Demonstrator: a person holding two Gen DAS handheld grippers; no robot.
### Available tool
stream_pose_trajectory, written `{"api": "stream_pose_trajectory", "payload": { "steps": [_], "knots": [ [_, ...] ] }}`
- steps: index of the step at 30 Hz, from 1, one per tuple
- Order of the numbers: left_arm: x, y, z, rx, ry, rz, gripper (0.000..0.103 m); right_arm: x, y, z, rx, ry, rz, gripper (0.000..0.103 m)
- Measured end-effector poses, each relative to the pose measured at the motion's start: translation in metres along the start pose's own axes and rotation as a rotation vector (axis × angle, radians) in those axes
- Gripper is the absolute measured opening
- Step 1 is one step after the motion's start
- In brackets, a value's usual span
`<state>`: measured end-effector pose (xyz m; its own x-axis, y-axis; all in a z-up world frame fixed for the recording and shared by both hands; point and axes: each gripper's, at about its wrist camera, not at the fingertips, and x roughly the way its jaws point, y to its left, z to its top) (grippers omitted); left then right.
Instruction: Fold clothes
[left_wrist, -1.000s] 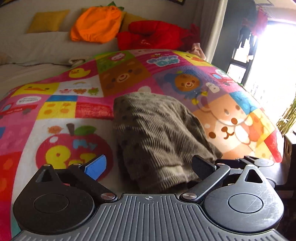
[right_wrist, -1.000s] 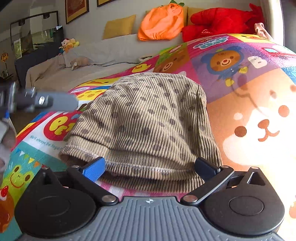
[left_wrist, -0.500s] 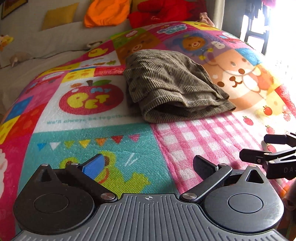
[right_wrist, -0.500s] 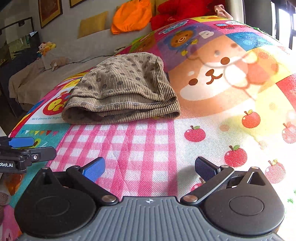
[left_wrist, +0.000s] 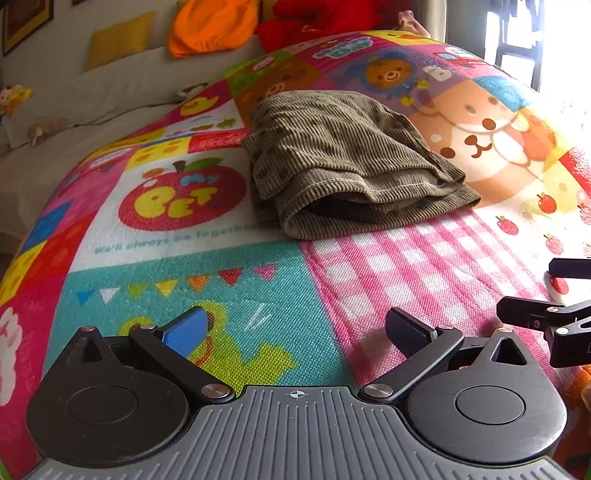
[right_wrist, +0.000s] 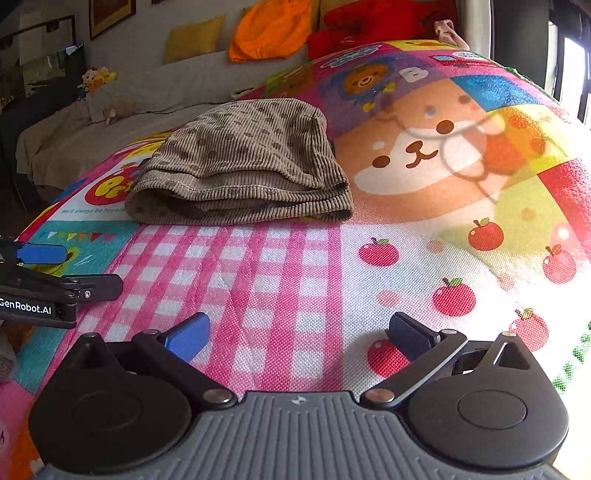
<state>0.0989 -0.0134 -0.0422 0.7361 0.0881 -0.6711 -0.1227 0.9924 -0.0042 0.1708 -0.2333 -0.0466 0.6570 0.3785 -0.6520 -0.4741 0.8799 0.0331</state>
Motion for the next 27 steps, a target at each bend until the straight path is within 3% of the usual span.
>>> {"api": "stream_pose_trajectory", "payload": {
  "steps": [8, 15, 27],
  "knots": [
    [0.0, 0.0, 0.0, 0.0, 0.0, -0.002, 0.103, 0.0, 0.003, 0.001, -0.014, 0.004, -0.053, 0.103],
    [-0.001, 0.0, -0.001, 0.003, 0.001, -0.002, 0.103, 0.002, 0.003, 0.006, -0.144, -0.027, -0.146, 0.103],
    [0.0, -0.001, 0.0, -0.001, 0.0, -0.001, 0.103, 0.012, -0.013, 0.007, -0.058, -0.049, -0.081, 0.103]
  ]
}}
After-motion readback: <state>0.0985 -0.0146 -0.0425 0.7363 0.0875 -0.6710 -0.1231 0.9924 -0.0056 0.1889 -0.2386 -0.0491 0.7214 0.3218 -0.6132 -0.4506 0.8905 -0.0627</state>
